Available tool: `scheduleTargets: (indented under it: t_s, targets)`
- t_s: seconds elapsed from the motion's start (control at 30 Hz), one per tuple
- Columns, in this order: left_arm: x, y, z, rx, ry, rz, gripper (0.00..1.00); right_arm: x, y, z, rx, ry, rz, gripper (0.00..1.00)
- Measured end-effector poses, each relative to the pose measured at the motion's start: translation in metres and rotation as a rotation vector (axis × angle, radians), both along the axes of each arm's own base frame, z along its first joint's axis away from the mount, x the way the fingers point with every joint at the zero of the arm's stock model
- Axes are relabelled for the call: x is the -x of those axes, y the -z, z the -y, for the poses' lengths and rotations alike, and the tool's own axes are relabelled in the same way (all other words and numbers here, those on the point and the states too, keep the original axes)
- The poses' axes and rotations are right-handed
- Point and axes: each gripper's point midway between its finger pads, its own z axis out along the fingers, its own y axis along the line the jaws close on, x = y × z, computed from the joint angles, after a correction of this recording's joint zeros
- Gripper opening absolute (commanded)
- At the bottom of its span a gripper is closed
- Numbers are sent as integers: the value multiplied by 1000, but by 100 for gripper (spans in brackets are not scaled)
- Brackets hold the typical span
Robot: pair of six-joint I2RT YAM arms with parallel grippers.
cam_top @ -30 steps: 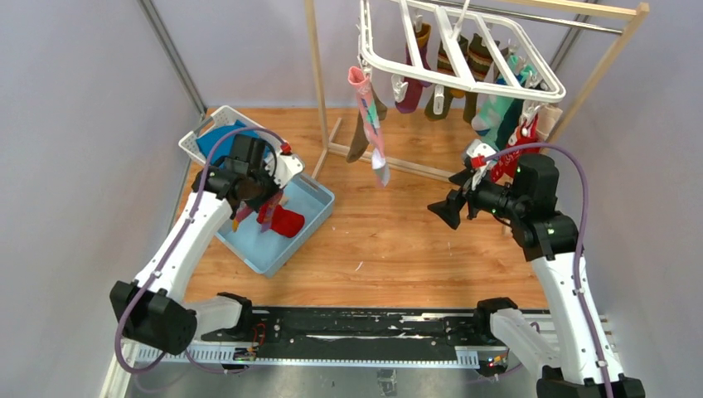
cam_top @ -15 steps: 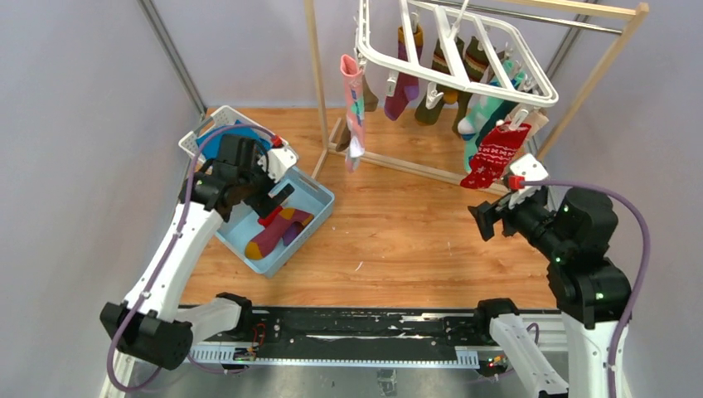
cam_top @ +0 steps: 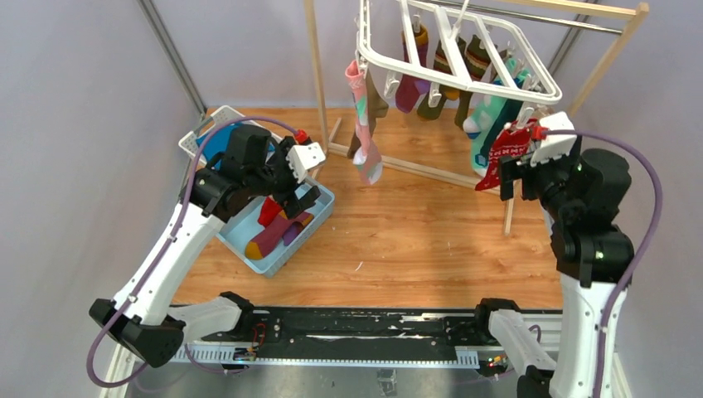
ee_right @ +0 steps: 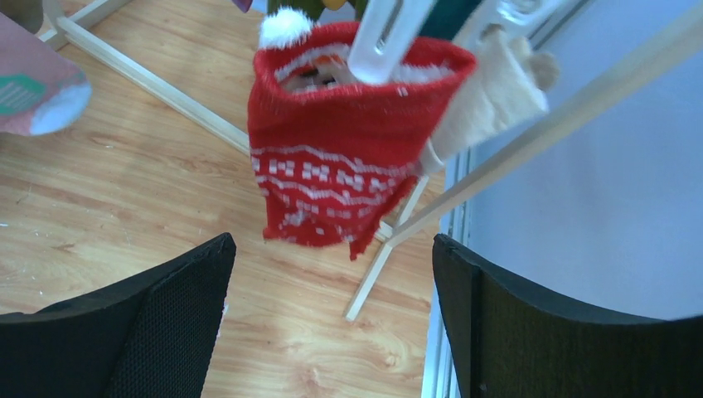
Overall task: Remove the socks clipped to the hanger
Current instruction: Remove the sock from the hanger.
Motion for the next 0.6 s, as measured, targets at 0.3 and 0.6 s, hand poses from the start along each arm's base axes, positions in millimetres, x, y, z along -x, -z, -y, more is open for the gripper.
scheduleTargets:
  t_s: [0.3,0.6]
  targets:
    - [6,7,16,65,58,-43,97,-40,5,-28,-67,-160,-24,83]
    - [14,-9,42,136,134,-3,92,-20,-15,-76,-160,-429,52,81]
